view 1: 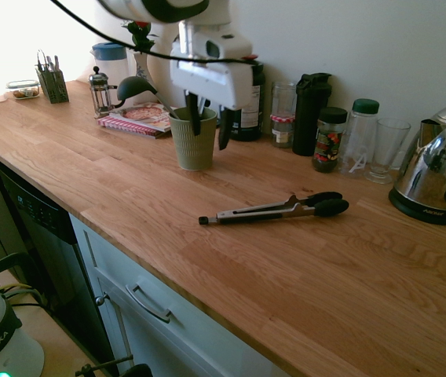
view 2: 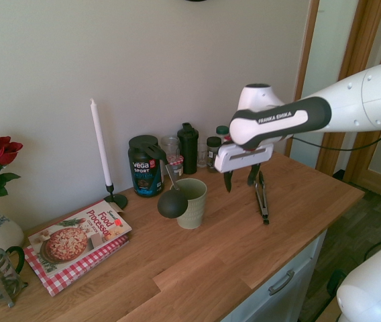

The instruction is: Put the tongs back in the holder

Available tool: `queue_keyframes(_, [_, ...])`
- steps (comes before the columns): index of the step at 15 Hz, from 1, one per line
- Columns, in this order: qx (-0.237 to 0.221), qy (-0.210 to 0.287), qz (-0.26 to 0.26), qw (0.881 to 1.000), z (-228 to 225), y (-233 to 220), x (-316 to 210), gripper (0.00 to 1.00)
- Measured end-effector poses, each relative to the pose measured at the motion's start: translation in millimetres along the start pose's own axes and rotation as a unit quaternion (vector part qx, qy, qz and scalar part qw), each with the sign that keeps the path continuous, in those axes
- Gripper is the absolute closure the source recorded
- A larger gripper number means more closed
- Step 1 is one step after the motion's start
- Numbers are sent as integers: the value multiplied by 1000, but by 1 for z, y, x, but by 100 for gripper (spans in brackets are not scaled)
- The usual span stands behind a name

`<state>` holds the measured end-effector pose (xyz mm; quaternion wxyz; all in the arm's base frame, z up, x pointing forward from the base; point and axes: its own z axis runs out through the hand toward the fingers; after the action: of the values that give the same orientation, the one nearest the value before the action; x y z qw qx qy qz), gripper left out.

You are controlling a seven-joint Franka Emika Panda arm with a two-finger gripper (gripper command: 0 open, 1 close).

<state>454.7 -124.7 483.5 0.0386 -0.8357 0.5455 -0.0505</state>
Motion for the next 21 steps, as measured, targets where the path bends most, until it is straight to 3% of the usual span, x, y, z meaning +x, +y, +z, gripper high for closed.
queue_keyframes(5, [-13, -8, 147, 989, 44, 11, 84, 0])
queue_keyframes(12, [-19, -7, 177, 984, 112, 5, 128, 0])
queue_keyframes(13, [-23, -9, 178, 984, 122, 3, 131, 100])
queue_keyframes(21, [-23, -11, 175, 984, 139, -15, 137, 100])
